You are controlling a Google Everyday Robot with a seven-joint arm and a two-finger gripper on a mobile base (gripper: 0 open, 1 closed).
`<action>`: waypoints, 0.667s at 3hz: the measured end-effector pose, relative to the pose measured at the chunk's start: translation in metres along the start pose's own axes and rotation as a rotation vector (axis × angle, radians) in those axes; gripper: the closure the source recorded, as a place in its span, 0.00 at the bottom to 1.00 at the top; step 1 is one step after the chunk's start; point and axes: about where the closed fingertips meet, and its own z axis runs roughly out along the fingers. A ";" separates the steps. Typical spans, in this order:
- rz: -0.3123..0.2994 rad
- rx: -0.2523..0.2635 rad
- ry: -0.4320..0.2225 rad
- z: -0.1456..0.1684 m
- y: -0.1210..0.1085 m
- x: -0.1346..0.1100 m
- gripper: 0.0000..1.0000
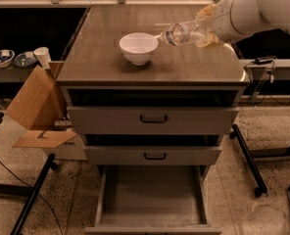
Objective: Pick water bottle from bottom drawer and place on counter
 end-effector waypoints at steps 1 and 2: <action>0.017 -0.026 0.008 0.018 0.007 -0.001 0.82; 0.031 -0.040 0.018 0.027 0.010 0.002 0.59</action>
Offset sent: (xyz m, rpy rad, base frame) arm 0.0221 0.0043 -0.0323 0.0037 0.0656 -0.0484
